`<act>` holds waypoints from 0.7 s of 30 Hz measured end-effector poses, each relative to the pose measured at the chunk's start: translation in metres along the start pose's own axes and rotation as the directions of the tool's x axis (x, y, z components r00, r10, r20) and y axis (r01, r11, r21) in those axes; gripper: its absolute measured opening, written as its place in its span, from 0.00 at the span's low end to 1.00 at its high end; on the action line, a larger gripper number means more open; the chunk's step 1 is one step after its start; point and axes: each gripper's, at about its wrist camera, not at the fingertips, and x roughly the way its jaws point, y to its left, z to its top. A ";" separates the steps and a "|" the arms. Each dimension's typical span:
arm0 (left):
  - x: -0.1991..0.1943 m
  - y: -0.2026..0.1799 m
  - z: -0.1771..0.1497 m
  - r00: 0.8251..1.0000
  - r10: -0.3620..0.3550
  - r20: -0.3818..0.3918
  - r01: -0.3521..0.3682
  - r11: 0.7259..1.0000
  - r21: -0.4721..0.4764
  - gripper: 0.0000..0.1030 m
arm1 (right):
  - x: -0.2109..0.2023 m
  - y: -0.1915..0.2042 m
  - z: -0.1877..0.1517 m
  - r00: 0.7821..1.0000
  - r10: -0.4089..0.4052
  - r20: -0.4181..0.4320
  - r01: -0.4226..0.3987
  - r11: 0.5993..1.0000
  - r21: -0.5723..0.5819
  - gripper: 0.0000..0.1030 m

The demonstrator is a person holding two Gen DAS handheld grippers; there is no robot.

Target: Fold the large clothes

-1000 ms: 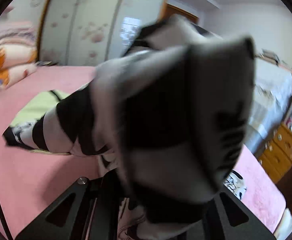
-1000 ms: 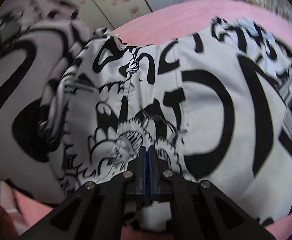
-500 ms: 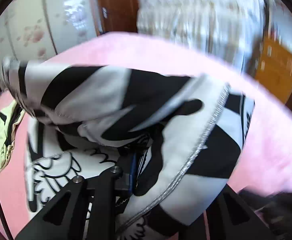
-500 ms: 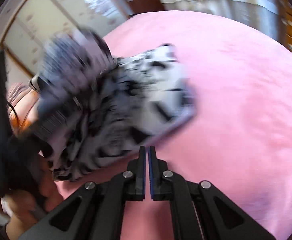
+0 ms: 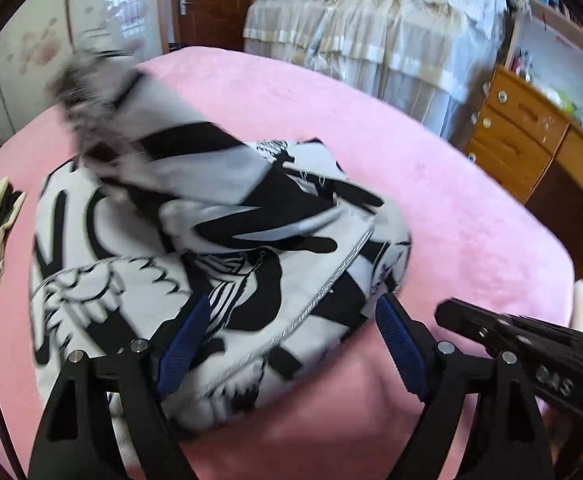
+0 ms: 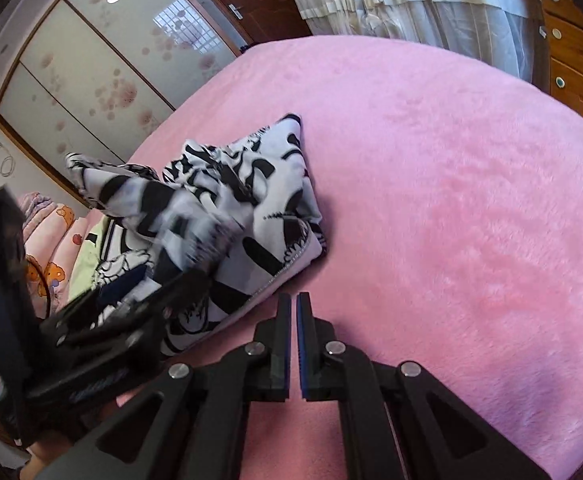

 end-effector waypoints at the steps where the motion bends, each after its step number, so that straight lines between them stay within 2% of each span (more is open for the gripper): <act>1: -0.009 0.003 -0.001 1.000 0.001 0.017 0.000 1.000 -0.019 0.81 | -0.004 -0.002 0.000 1.000 0.001 0.005 0.000 1.000 -0.004 0.03; 4: -0.041 0.017 -0.011 0.997 0.025 0.069 -0.019 0.995 -0.094 0.81 | -0.005 0.005 0.008 1.000 0.016 0.015 -0.016 1.000 -0.024 0.03; 7: -0.070 0.044 -0.018 0.990 0.080 0.119 -0.057 0.981 -0.187 0.81 | -0.005 0.014 0.017 0.999 0.043 0.009 -0.043 0.998 -0.054 0.03; 9: -0.081 0.064 -0.022 0.982 0.129 0.141 -0.093 0.967 -0.238 0.81 | -0.002 0.024 0.023 0.998 0.070 -0.001 -0.070 0.995 -0.073 0.11; 11: -0.091 0.087 -0.029 0.971 0.182 0.152 -0.132 0.947 -0.293 0.81 | -0.001 0.030 0.028 0.995 0.099 0.004 -0.099 0.991 -0.090 0.39; 13: -0.098 0.116 -0.041 0.964 0.225 0.143 -0.159 0.917 -0.366 0.81 | -0.001 0.039 0.036 0.995 0.099 0.026 -0.095 0.986 -0.135 0.46; 15: -0.095 0.137 -0.049 0.966 0.235 0.104 -0.171 0.890 -0.422 0.81 | 0.004 0.050 0.045 0.996 0.087 0.023 -0.080 0.976 -0.202 0.46; 17: -0.087 0.162 -0.063 0.974 0.218 0.056 -0.163 0.856 -0.491 0.81 | 0.015 0.055 0.054 0.996 0.090 -0.009 -0.090 0.968 -0.232 0.46; 21: -0.068 0.188 -0.077 0.982 0.189 0.020 -0.144 0.807 -0.573 0.81 | 0.042 0.060 0.072 0.992 0.086 -0.088 -0.106 0.959 -0.262 0.47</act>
